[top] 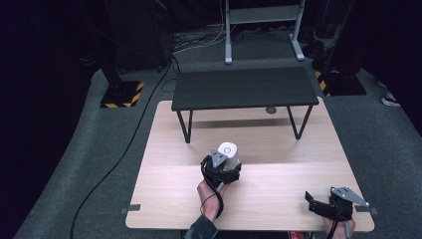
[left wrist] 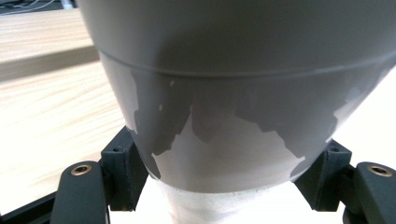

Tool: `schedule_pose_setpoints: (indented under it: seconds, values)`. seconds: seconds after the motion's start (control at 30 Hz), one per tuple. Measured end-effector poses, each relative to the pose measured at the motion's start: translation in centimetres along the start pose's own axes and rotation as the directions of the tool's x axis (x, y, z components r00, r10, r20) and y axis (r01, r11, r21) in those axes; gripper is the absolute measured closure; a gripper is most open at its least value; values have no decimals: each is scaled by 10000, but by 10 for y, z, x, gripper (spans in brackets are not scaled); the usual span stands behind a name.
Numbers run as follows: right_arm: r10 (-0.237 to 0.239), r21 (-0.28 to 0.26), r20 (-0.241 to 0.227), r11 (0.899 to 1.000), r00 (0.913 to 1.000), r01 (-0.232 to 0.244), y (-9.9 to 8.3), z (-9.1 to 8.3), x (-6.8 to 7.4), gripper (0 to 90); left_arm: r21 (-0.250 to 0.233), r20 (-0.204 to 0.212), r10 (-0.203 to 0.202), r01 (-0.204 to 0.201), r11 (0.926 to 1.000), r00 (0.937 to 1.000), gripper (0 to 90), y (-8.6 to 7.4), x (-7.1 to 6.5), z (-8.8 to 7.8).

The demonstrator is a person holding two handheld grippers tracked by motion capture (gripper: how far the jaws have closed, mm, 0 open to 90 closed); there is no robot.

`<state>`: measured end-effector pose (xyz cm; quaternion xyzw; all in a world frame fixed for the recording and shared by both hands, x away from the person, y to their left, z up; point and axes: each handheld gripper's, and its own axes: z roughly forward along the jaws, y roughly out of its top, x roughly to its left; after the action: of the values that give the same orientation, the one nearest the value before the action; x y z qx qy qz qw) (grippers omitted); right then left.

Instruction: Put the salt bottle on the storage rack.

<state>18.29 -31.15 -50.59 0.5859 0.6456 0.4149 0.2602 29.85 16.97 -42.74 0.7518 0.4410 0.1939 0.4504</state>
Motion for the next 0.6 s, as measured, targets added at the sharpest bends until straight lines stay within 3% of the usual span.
schedule_pose_setpoints:
  seconds: [0.23,0.6]
  values:
    - [-14,28,-10,10000,10000,14,0,0,0,0,101,482,-78,73,9999,9988,291,18,12,5]
    - [-18,42,-9,10000,10000,18,1,0,0,0,-76,816,112,-106,9999,9966,291,38,17,9]
